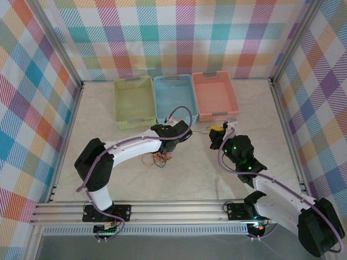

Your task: Untangle the cables

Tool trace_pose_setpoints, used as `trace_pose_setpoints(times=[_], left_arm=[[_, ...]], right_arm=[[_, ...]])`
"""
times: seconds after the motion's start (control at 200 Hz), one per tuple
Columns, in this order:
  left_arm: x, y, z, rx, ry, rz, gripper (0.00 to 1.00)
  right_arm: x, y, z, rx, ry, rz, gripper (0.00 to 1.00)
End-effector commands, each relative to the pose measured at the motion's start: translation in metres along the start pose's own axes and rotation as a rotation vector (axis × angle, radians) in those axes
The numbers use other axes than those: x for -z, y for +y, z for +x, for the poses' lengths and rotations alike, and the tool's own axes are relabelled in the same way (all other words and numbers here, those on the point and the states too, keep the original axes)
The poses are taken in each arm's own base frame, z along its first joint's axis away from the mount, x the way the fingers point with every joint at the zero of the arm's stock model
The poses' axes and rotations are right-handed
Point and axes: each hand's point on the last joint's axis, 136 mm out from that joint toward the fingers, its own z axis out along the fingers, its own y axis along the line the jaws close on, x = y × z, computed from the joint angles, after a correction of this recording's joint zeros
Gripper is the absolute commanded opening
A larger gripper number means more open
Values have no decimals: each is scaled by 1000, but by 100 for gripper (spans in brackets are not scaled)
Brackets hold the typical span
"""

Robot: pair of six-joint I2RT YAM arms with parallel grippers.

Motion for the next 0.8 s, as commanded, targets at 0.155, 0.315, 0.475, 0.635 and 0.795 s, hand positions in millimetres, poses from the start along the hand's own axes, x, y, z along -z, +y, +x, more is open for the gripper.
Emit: trace_pose_setpoints(times=[0.155,0.315,0.475,0.635,0.795], left_arm=[[20,48,-14,87,-113,-150,14],[30,69,-15,131,-159,-190,12],[37,90,-12,184,-185,-219,12],[49,111,-11,258,-234,-235,11],[66,131,-9,352,-304,-219,10]], right_arm=[[-1,-2,-2,4,-13,6,0],[1,-6,-3,7,-18,30,0],[4,-19,-2,0,-23,102,0],[10,-38,-3,-14,-42,202,0],[14,-48,-4,-27,-56,251,0]])
